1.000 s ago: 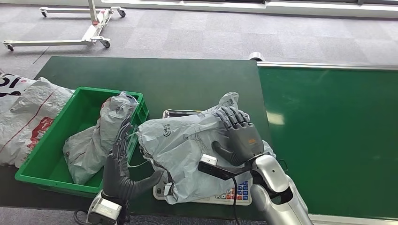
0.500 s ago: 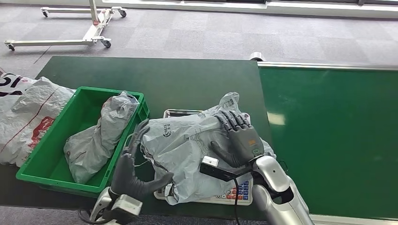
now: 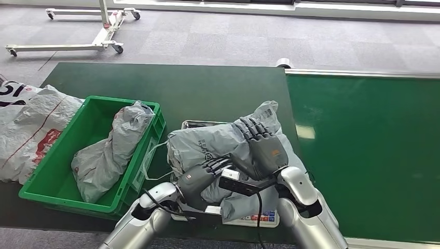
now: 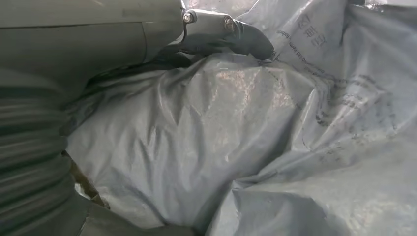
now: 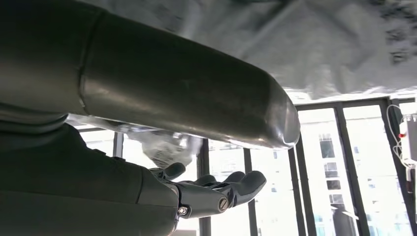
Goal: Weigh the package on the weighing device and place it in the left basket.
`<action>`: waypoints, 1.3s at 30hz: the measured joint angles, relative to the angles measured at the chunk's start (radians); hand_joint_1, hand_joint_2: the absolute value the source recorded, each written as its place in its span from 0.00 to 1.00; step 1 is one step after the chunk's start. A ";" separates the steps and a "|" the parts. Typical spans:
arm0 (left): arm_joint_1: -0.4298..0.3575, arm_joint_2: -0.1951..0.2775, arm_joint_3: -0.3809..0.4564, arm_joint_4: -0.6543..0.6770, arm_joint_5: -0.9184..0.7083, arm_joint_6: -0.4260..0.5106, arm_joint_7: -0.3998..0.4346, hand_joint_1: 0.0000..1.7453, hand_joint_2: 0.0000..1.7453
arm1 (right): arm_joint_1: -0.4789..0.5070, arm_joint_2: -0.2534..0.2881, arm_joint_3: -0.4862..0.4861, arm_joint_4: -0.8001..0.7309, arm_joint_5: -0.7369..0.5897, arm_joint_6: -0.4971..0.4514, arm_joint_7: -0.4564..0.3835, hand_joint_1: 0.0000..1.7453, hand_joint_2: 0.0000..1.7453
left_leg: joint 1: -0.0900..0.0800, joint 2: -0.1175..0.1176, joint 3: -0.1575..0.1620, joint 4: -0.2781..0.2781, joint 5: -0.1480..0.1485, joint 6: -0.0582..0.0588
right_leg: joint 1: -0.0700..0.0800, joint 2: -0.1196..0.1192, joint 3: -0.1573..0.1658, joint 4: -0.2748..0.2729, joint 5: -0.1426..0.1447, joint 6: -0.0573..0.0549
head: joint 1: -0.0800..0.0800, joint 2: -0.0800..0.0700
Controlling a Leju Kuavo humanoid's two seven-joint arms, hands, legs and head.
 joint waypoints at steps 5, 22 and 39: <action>-0.100 -0.031 -0.100 0.185 -0.008 -0.020 -0.013 0.00 1.00 | -0.026 0.000 0.015 0.021 -0.012 -0.011 0.003 0.00 0.00 | -0.002 -0.009 0.009 -0.001 -0.002 0.005 | -0.003 -0.010 0.014 -0.001 -0.008 0.005 | 0.000 0.000; -0.116 -0.035 -0.038 0.158 0.264 0.267 -0.019 1.00 1.00 | 0.060 0.007 -0.022 -0.145 -0.027 -0.150 -0.012 0.00 1.00 | -0.007 -0.008 -0.001 0.002 0.011 0.014 | -0.007 0.000 0.001 -0.004 0.009 0.010 | 0.000 0.000; -0.020 -0.015 0.399 -0.242 0.486 0.322 -0.039 1.00 1.00 | 0.117 0.007 -0.069 -0.152 -0.011 -0.166 -0.015 0.00 1.00 | -0.004 -0.002 -0.012 0.000 0.011 0.007 | -0.003 0.006 -0.015 -0.003 0.010 0.005 | 0.000 0.000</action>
